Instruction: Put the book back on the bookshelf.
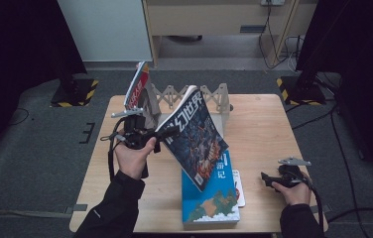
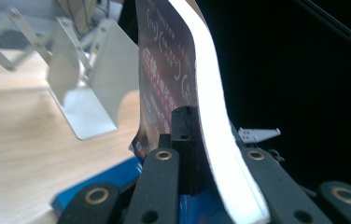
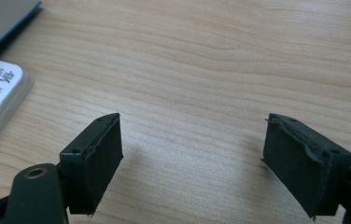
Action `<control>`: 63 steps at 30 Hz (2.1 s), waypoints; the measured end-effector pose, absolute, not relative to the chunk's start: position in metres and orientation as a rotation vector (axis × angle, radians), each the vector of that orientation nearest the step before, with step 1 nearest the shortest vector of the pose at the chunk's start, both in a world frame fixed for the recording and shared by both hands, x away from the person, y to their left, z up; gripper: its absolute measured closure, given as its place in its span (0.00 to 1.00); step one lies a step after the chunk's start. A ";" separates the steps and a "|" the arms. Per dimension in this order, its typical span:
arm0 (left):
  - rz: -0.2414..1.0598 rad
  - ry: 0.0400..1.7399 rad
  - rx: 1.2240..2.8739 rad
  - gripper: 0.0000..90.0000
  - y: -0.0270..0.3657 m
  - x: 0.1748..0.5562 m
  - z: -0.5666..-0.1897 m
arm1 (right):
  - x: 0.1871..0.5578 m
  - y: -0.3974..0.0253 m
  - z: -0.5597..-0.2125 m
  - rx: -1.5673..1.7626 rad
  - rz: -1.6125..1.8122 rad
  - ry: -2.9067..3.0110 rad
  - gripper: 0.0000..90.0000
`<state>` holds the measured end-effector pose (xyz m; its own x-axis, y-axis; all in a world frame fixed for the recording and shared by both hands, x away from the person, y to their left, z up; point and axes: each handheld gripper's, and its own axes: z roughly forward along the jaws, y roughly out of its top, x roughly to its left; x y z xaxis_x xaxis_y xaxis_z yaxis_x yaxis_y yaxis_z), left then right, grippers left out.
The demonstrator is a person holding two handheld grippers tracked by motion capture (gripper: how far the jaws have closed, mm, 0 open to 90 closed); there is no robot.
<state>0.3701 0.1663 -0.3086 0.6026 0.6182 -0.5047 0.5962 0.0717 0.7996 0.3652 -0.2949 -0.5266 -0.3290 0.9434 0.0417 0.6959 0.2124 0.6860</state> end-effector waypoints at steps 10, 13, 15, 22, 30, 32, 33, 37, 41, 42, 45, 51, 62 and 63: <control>0.151 1.069 1.560 0.91 0.189 0.377 -0.280 | 0.366 -0.293 -0.532 1.497 0.835 2.124 0.14; 0.191 1.079 1.554 0.91 0.196 0.378 -0.271 | 0.366 -0.293 -0.534 1.500 0.842 2.110 0.10; 0.215 1.088 1.553 0.91 0.200 0.379 -0.267 | 0.366 -0.293 -0.535 1.486 0.852 2.106 0.09; 0.280 1.116 1.538 0.91 0.215 0.383 -0.253 | 0.365 -0.292 -0.537 1.482 0.870 2.092 0.07; 0.356 1.158 1.527 0.91 0.229 0.389 -0.242 | 0.365 -0.292 -0.539 1.473 0.879 2.085 0.05; 0.377 1.170 1.529 0.91 0.232 0.391 -0.239 | 0.365 -0.292 -0.539 1.475 0.880 2.084 0.05; 0.388 1.176 1.529 0.91 0.234 0.392 -0.238 | 0.365 -0.292 -0.539 1.475 0.880 2.084 0.05; 0.436 1.200 1.529 0.91 0.238 0.397 -0.235 | 0.365 -0.292 -0.539 1.478 0.879 2.084 0.05; 0.488 1.230 1.523 0.91 0.239 0.404 -0.234 | 0.365 -0.292 -0.539 1.480 0.881 2.085 0.05; 0.500 1.237 1.519 0.91 0.239 0.406 -0.234 | 0.365 -0.292 -0.539 1.479 0.881 2.085 0.05; 0.532 1.251 1.514 0.91 0.238 0.412 -0.234 | 0.365 -0.292 -0.539 1.478 0.880 2.086 0.05; 0.564 1.272 1.506 0.91 0.236 0.424 -0.236 | 0.366 -0.292 -0.539 1.475 0.879 2.089 0.04; 0.602 1.308 1.510 0.91 0.218 0.453 -0.253 | 0.366 -0.292 -0.539 1.479 0.880 2.085 0.04; 0.606 1.309 1.515 0.91 0.215 0.454 -0.255 | 0.366 -0.292 -0.539 1.479 0.880 2.085 0.04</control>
